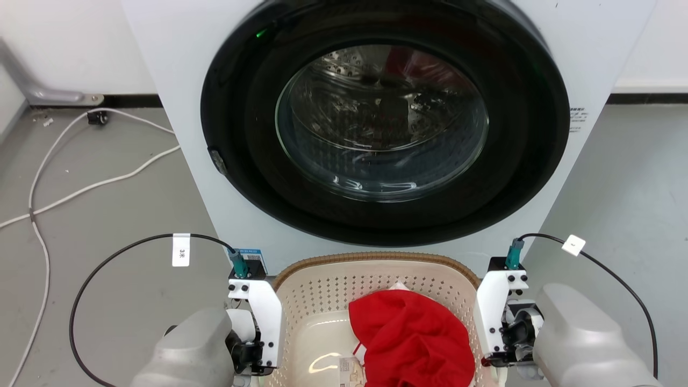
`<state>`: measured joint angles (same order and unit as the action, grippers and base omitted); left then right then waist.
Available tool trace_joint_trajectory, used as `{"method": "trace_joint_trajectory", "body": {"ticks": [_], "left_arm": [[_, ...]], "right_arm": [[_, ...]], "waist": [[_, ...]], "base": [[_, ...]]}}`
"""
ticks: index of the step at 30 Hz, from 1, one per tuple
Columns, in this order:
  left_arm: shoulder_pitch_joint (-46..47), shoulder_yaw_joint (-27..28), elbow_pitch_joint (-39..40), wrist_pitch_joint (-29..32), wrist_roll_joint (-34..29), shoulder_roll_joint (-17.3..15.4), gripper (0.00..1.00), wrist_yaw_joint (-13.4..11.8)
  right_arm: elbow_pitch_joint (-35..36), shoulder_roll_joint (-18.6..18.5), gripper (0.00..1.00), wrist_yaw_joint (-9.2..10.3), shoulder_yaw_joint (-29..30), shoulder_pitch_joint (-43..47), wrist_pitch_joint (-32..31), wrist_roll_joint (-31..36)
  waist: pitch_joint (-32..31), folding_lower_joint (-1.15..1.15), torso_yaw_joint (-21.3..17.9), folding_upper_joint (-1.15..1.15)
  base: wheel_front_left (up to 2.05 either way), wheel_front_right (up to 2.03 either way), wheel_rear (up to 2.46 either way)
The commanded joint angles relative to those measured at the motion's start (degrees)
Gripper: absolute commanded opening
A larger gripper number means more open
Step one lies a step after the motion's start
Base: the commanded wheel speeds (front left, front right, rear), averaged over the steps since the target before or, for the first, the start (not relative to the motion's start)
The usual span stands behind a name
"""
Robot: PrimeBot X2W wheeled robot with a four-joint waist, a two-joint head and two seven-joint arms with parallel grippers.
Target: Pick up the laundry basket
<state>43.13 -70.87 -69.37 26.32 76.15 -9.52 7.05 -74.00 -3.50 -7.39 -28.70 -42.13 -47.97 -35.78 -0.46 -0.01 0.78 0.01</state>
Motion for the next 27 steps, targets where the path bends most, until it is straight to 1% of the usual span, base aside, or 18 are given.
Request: {"method": "trace_joint_trajectory", "body": {"ticks": [1,13,27], "left_arm": [[-0.1,-0.2,0.9,0.3,-0.2,1.5,0.0,0.8],[-1.4,-0.6,0.8,1.2,0.1,1.9,0.0,0.8],[-1.6,-0.9,1.0,1.5,0.5,2.0,0.0,0.8]], "right_arm": [[0.8,1.1,0.0,-0.18,-0.2,0.3,0.3,-0.5],[1.0,1.2,0.0,-0.2,-1.6,2.3,-0.4,-3.3],[0.9,1.3,0.0,-0.23,-3.0,1.5,0.2,-4.8]], "waist": [[-0.4,0.01,0.0,-0.01],[-2.9,0.01,-0.4,-0.01],[-2.7,0.01,-0.5,-0.01]], "base": [[0.0,0.0,0.0],[0.0,0.0,0.0],[0.0,0.0,0.0]]}}
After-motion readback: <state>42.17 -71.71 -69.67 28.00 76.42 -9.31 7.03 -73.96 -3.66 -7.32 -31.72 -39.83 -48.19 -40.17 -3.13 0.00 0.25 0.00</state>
